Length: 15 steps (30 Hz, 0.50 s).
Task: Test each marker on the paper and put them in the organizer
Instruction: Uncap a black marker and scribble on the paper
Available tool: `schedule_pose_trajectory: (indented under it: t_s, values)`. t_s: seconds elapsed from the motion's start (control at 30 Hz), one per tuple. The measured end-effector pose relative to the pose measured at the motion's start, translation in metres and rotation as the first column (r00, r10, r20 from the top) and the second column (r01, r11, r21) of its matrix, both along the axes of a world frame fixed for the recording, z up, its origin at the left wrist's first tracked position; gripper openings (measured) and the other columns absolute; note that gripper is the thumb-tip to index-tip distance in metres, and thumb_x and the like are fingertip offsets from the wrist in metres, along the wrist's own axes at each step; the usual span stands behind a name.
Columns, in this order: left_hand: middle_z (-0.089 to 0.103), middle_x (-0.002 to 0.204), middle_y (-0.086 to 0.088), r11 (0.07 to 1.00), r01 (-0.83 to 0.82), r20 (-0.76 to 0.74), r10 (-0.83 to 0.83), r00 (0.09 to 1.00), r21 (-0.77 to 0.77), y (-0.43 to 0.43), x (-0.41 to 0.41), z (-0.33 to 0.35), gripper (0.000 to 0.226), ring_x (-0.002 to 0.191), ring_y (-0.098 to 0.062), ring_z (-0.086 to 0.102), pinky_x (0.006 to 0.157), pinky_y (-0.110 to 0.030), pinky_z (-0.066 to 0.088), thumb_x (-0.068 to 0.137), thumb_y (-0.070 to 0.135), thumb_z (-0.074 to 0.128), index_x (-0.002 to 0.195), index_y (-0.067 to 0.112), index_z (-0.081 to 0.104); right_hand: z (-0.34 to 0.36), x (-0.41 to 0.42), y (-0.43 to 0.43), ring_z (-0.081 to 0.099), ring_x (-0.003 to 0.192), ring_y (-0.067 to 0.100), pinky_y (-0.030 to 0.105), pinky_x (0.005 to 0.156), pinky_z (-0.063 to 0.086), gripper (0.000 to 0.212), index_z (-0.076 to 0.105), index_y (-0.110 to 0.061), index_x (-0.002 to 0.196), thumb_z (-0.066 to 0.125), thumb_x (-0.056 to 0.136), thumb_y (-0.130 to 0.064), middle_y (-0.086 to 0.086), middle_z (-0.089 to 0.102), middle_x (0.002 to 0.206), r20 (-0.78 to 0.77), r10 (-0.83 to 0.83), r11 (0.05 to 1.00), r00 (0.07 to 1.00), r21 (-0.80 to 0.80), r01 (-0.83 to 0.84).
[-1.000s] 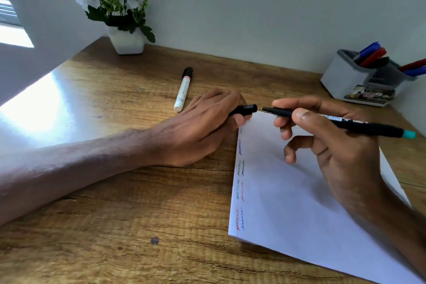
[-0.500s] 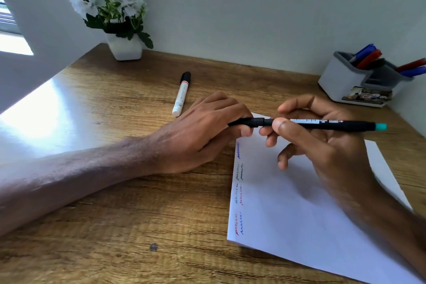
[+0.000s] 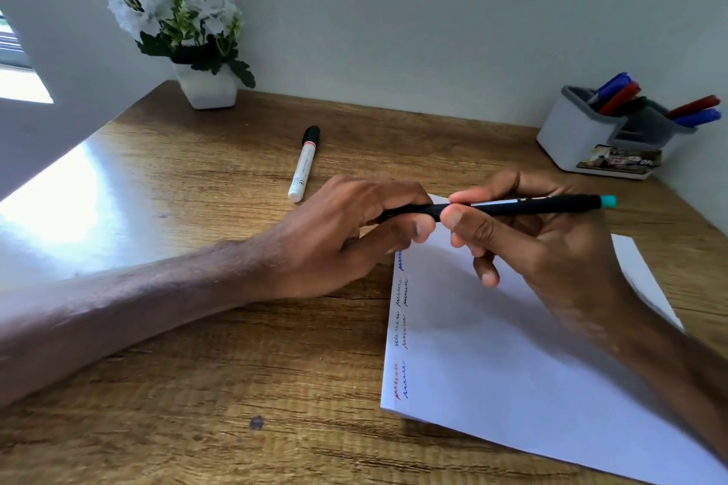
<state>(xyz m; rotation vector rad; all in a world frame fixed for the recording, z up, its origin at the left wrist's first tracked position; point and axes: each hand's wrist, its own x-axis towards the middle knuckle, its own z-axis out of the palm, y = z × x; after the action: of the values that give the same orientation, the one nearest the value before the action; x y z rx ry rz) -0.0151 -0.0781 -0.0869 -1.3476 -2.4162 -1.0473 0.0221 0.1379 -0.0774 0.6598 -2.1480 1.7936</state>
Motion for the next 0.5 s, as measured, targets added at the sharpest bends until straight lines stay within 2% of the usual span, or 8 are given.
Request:
schedule_pose_trajectory:
  t_s: [0.1, 0.17, 0.23, 0.3, 0.33, 0.4, 0.47, 0.5]
  values:
    - [0.062, 0.075, 0.006, 1.0, 0.02, 0.042, -0.02, 0.999, -0.012, -0.002, -0.002, 0.003, 0.02, 0.067, -0.019, 0.061, 0.056, -0.035, 0.046, 0.105, 0.022, 0.053, 0.096, 0.01, 0.065, 0.002, -0.002, 0.004, 0.064, 0.052, 0.023, 0.027, 0.039, 0.048, 0.013, 0.075, 0.0, 0.089, 0.078, 0.078, -0.007, 0.01, 0.072, 0.067, 0.01, 0.018, 1.0, 1.0, 0.013, -0.019]
    - [0.064, 0.075, 0.009, 1.0, 0.022, 0.078, -0.022, 0.997, -0.009, -0.003, -0.005, 0.004, 0.018, 0.071, -0.02, 0.065, 0.06, -0.041, 0.05, 0.105, 0.024, 0.053, 0.101, 0.013, 0.067, 0.005, -0.005, 0.007, 0.066, 0.056, 0.025, 0.029, 0.04, 0.05, 0.017, 0.076, 0.001, 0.093, 0.08, 0.078, -0.006, 0.01, 0.075, 0.072, -0.007, 0.037, 0.998, 0.999, 0.047, -0.036]
    - [0.071, 0.081, 0.007, 0.999, -0.015, 0.136, 0.008, 0.991, 0.05, -0.005, -0.008, 0.004, 0.019, 0.078, -0.025, 0.069, 0.067, -0.05, 0.054, 0.104, 0.029, 0.054, 0.106, 0.02, 0.071, 0.01, -0.008, 0.01, 0.067, 0.06, 0.024, 0.031, 0.044, 0.054, 0.021, 0.078, -0.001, 0.099, 0.08, 0.079, -0.008, 0.008, 0.076, 0.076, -0.002, 0.034, 0.998, 0.999, 0.044, -0.034]
    - [0.076, 0.087, 0.001, 0.983, -0.064, 0.184, 0.032, 0.982, 0.172, -0.007, -0.01, 0.006, 0.018, 0.075, -0.036, 0.069, 0.069, -0.057, 0.056, 0.101, 0.033, 0.061, 0.107, 0.023, 0.075, 0.017, -0.009, 0.017, 0.068, 0.064, 0.022, 0.031, 0.049, 0.057, 0.023, 0.079, -0.005, 0.101, 0.078, 0.081, -0.014, 0.009, 0.077, 0.077, 0.042, -0.008, 0.999, 0.999, -0.048, 0.01]
    - [0.078, 0.086, 0.0, 0.969, -0.09, 0.181, 0.048, 0.982, 0.231, -0.008, -0.011, 0.009, 0.017, 0.067, -0.03, 0.067, 0.064, -0.048, 0.058, 0.098, 0.03, 0.065, 0.106, 0.021, 0.077, 0.02, -0.009, 0.021, 0.069, 0.065, 0.021, 0.03, 0.053, 0.059, 0.022, 0.079, -0.006, 0.1, 0.077, 0.081, -0.016, 0.009, 0.077, 0.077, 0.049, -0.038, 0.994, 0.998, -0.097, 0.043]
    - [0.078, 0.08, 0.0, 0.939, -0.121, 0.161, 0.071, 0.984, 0.323, -0.008, -0.012, 0.018, 0.017, 0.05, -0.006, 0.056, 0.046, -0.022, 0.046, 0.092, 0.017, 0.069, 0.105, 0.009, 0.077, 0.025, -0.01, 0.031, 0.072, 0.071, 0.018, 0.029, 0.062, 0.061, 0.018, 0.08, -0.009, 0.098, 0.078, 0.081, -0.016, 0.005, 0.079, 0.081, 0.037, -0.104, 0.987, 0.994, -0.12, 0.107]
    - [0.077, 0.078, -0.01, 0.906, -0.14, 0.194, 0.065, 0.979, 0.399, -0.003, -0.011, 0.03, 0.017, 0.044, 0.005, 0.053, 0.042, -0.009, 0.039, 0.089, 0.007, 0.07, 0.102, -0.002, 0.075, 0.028, -0.012, 0.04, 0.075, 0.081, 0.013, 0.025, 0.072, 0.061, 0.015, 0.081, -0.012, 0.097, 0.082, 0.081, -0.012, 0.0, 0.081, 0.088, -0.02, -0.155, 0.988, 0.988, -0.024, 0.154]
    - [0.077, 0.078, -0.013, 0.897, -0.147, 0.204, 0.066, 0.977, 0.416, 0.001, -0.011, 0.036, 0.016, 0.041, 0.005, 0.051, 0.04, -0.009, 0.038, 0.088, 0.008, 0.071, 0.1, -0.002, 0.075, 0.029, -0.012, 0.043, 0.076, 0.084, 0.01, 0.022, 0.076, 0.059, 0.016, 0.081, -0.014, 0.097, 0.083, 0.082, -0.011, -0.003, 0.081, 0.091, -0.07, -0.183, 0.981, 0.981, 0.059, 0.187]
